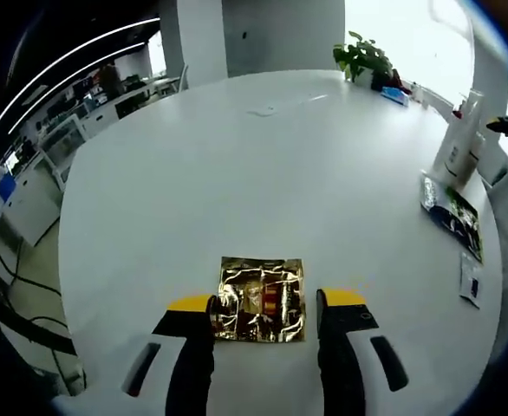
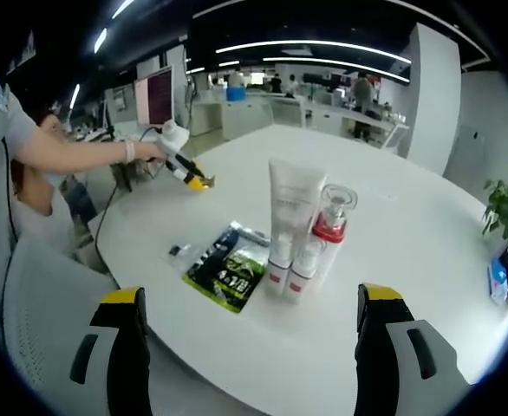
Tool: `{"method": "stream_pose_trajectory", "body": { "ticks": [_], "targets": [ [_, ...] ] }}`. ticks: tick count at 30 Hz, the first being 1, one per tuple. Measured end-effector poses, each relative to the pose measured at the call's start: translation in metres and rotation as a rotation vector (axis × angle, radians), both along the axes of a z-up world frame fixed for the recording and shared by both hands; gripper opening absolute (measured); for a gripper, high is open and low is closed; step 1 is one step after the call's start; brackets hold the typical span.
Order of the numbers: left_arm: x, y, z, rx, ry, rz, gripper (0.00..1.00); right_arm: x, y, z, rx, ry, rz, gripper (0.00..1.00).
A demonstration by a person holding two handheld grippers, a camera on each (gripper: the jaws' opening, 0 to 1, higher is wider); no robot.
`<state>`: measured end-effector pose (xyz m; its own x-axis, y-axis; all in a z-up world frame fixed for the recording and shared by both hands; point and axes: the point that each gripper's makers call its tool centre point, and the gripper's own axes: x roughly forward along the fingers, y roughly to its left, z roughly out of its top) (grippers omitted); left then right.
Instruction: Arrange the skincare products in the storage area until every visible bottle or jar stands upright without overlapping.
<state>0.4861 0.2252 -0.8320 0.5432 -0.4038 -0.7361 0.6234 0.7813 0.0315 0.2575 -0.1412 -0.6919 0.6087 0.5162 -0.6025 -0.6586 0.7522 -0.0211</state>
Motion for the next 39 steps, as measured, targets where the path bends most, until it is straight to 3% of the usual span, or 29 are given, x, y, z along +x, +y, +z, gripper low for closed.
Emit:
{"method": "stream_pose_trajectory", "body": {
  "ticks": [4, 24, 28, 32, 35, 39],
  "targets": [
    [-0.003, 0.001, 0.001, -0.005, 0.013, 0.020, 0.41, 0.000, 0.002, -0.001, -0.003, 0.002, 0.006, 1.00],
    [-0.013, -0.010, 0.006, 0.004, 0.025, -0.017, 0.41, -0.001, 0.003, 0.002, 0.004, -0.009, 0.009, 1.00],
    [-0.016, -0.018, 0.008, 0.010, 0.026, -0.031, 0.24, -0.001, 0.005, 0.002, 0.008, -0.013, 0.016, 1.00],
    [-0.023, -0.024, 0.004, 0.016, 0.045, -0.068, 0.44, -0.002, 0.005, 0.002, 0.006, -0.013, 0.020, 1.00],
    [-0.023, -0.024, 0.005, 0.034, 0.035, -0.069, 0.41, -0.003, 0.003, 0.002, 0.007, -0.012, 0.018, 1.00],
    [-0.022, -0.029, 0.005, 0.024, 0.041, -0.074, 0.52, -0.005, 0.003, 0.001, 0.005, -0.010, 0.019, 1.00]
  ]
}}
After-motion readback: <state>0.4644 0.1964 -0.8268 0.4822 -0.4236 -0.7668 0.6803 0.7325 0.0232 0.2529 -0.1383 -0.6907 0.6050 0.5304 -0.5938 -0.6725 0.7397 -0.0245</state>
